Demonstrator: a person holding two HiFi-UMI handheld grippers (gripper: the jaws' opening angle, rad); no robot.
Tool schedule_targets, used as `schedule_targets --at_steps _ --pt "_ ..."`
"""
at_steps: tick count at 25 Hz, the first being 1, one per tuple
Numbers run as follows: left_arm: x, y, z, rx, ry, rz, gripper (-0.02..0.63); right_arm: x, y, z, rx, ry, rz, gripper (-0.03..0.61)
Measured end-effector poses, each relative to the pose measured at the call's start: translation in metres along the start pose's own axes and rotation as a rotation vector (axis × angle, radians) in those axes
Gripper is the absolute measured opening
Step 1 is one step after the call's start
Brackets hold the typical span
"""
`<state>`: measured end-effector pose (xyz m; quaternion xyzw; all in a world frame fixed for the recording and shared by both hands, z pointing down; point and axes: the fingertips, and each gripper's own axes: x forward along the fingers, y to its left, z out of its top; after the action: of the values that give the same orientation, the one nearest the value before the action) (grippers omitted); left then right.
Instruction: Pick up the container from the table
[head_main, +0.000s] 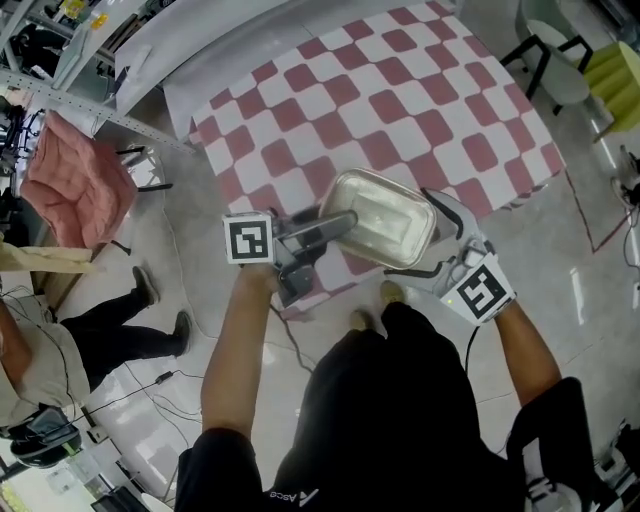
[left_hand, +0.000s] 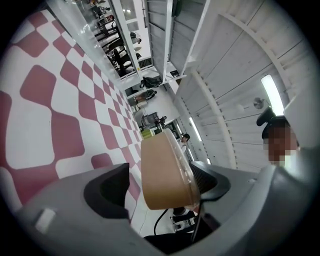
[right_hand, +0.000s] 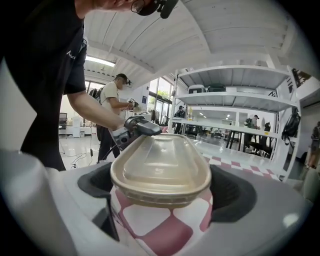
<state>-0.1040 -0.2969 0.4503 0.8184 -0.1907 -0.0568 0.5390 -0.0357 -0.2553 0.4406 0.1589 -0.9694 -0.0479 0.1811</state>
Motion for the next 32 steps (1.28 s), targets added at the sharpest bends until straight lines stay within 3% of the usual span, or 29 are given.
schedule_targets --at_steps 1,3,4,14,19,23,29,32 --pt "0.001 -0.001 -0.001 -0.007 0.002 -0.002 0.385 0.001 0.002 -0.001 -0.009 0.006 0.011 0.589" --pt "0.003 -0.004 -0.004 -0.039 -0.002 -0.017 0.274 0.004 0.004 -0.002 -0.027 0.015 0.023 0.589" --pt "0.003 -0.004 -0.004 -0.053 -0.004 -0.018 0.263 0.005 0.004 -0.002 -0.036 0.017 0.025 0.589" --pt "0.001 -0.001 -0.003 -0.154 -0.071 -0.008 0.216 0.008 0.006 -0.009 -0.081 0.059 0.017 0.59" --pt "-0.015 -0.003 0.013 -0.196 -0.155 -0.02 0.213 -0.003 0.004 -0.011 -0.109 0.086 -0.002 0.589" --pt "-0.021 -0.005 0.019 -0.19 -0.191 -0.007 0.213 -0.015 0.0 -0.002 -0.046 0.021 -0.018 0.589" --pt "-0.027 -0.014 0.028 -0.18 -0.322 0.041 0.213 -0.037 -0.012 0.037 0.117 -0.181 -0.086 0.578" --pt "-0.03 -0.019 0.028 -0.208 -0.407 0.061 0.213 -0.047 -0.012 0.052 0.163 -0.231 -0.105 0.521"
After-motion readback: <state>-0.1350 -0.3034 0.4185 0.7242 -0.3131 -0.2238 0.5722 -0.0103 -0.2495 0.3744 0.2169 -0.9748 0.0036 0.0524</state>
